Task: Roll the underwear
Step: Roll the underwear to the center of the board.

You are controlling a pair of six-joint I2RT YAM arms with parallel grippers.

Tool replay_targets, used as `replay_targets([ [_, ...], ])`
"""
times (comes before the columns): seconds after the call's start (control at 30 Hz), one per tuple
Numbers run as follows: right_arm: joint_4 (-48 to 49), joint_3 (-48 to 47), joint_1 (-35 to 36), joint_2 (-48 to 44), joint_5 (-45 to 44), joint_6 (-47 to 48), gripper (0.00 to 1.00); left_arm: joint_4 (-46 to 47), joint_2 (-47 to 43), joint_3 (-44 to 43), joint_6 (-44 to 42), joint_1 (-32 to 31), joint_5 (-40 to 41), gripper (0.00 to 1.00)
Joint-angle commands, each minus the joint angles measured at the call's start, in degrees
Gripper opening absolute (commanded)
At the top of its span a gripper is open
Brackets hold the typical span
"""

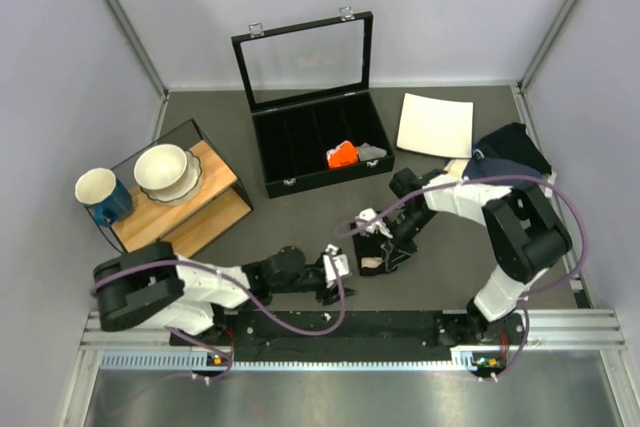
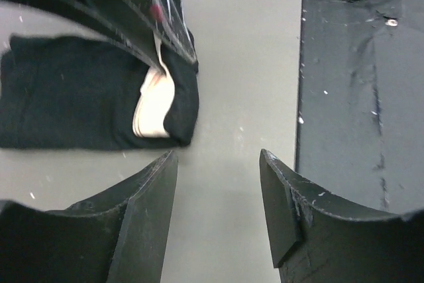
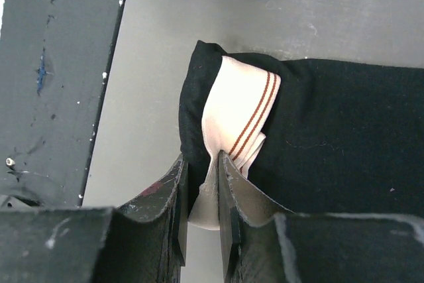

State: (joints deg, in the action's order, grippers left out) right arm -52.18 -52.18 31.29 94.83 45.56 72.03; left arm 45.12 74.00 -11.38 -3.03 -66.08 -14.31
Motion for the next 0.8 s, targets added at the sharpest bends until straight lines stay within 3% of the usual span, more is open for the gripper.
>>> replay_targets([
  [0.0,-9.5,-1.4,-1.4,4.5,3.3,1.3,0.15,-1.7,5.8,-9.1,-11.5,-1.3,1.9,0.58],
  [0.47,-12.4,-4.4,-3.9,8.1,5.2,3.0,0.16,-10.5,18.2,-19.6,-17.8,-1.3,4.2,0.57],
  [0.6,-12.3,-4.4,-4.1,8.0,5.2,3.2,0.19,-13.3,19.4,-21.4,-17.0,-1.2,4.3,0.44],
  [0.73,-12.1,-4.7,-4.7,7.0,5.0,2.9,0.25,-15.9,19.6,-22.5,-14.4,-1.1,3.9,0.05],
  [0.77,-11.8,-4.9,-4.9,6.5,4.9,2.6,0.28,-17.5,19.5,-22.9,-13.9,-0.9,3.3,0.00],
])
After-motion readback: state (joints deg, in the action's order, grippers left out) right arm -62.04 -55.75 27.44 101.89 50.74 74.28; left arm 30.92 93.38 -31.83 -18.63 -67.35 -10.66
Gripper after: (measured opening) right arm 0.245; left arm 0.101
